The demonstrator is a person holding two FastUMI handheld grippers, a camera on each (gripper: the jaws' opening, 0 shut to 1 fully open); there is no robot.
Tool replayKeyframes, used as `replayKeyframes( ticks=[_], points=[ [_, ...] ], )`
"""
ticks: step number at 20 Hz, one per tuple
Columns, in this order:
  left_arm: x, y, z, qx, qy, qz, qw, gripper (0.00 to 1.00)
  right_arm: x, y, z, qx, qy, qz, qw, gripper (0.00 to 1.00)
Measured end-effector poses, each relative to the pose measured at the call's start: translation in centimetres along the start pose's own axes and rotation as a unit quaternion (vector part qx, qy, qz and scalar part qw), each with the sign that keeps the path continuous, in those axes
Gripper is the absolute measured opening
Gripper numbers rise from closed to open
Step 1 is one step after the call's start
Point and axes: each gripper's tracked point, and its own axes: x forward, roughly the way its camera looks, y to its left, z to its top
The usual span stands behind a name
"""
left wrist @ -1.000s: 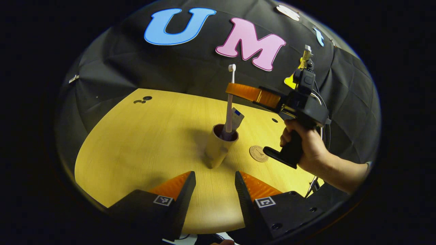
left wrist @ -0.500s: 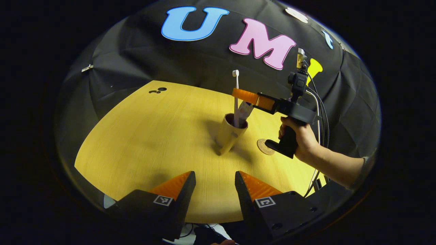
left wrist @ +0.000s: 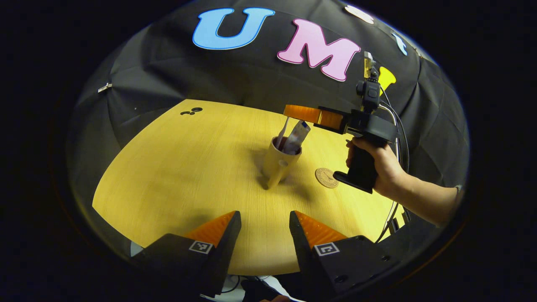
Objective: Put the toothbrush and toothpaste on the desktop into the cup, then pick up the cup and place it on the coaster on the desktop.
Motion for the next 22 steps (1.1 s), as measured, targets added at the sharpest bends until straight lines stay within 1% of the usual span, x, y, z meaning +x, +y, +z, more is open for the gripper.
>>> replayKeyframes(
  ticks=[1,2,3,4,5,6,7,8,9,10,11,12,14,15,17,21,22],
  points=[
    [0.3,-0.1,0.3,0.001,0.001,-0.002,1.000,0.73,-0.4,0.2,0.0,0.005,0.005,0.003,1.000,0.29],
    [0.8,-0.1,0.6,0.003,0.002,-0.004,1.000,0.73,-0.9,0.3,0.1,0.011,0.009,0.004,1.000,0.35],
    [1.2,-0.3,0.6,0.007,0.004,-0.007,1.000,0.73,-1.5,0.3,0.3,0.020,0.013,0.000,1.000,0.24],
    [1.8,-0.3,0.8,0.015,0.007,-0.010,1.000,0.73,-1.8,0.3,0.5,0.030,0.017,-0.002,0.999,0.29],
    [2.5,-0.4,0.7,0.024,0.014,-0.011,1.000,0.73,-2.3,0.5,0.9,0.041,0.020,0.000,0.999,0.46],
    [3.2,-0.4,0.7,0.034,0.023,-0.013,0.999,0.73,-3.0,0.8,1.3,0.052,0.022,0.003,0.998,0.50],
    [4.0,-0.5,0.7,0.045,0.031,-0.015,0.998,0.73,-3.8,0.8,1.7,0.063,0.024,0.004,0.998,0.35],
    [4.8,-0.6,0.9,0.056,0.039,-0.020,0.997,0.73,-4.6,0.6,2.0,0.077,0.028,0.001,0.997,0.55],
    [5.7,-0.9,0.9,0.065,0.048,-0.026,0.996,0.73,-5.5,0.6,2.2,0.094,0.035,0.001,0.995,0.40],
    [6.4,-1.3,1.0,0.072,0.059,-0.036,0.995,0.73,-6.8,0.8,2.6,0.110,0.039,0.006,0.993,0.57],
    [7.1,-1.5,1.3,0.075,0.068,-0.043,0.994,0.72,-7.9,1.0,3.1,0.120,0.038,0.010,0.992,0.58],
    [7.7,-2.0,1.6,0.076,0.076,-0.050,0.993,0.72,-9.1,1.0,3.5,0.124,0.036,0.009,0.992,0.63],
    [8.8,-2.5,2.1,0.080,0.089,-0.056,0.991,0.73,-11.6,0.6,3.5,0.129,0.037,0.005,0.991,0.68],
    [9.5,-2.7,2.3,0.085,0.094,-0.056,0.990,0.73,-12.9,0.4,3.2,0.130,0.040,0.002,0.991,0.70],
    [10.6,-2.7,2.4,0.096,0.117,-0.053,0.987,0.73,-15.7,-0.3,2.1,0.128,0.050,-0.008,0.990,0.70],
    [12.2,-2.1,2.7,0.092,0.149,-0.033,0.984,0.73,-21.2,-2.8,-0.6,0.137,0.066,-0.046,0.987,0.71],
    [12.5,-2.0,2.8,0.092,0.158,-0.030,0.983,0.73,-22.6,-3.6,-1.7,0.139,0.071,-0.061,0.986,0.71]
  ],
)
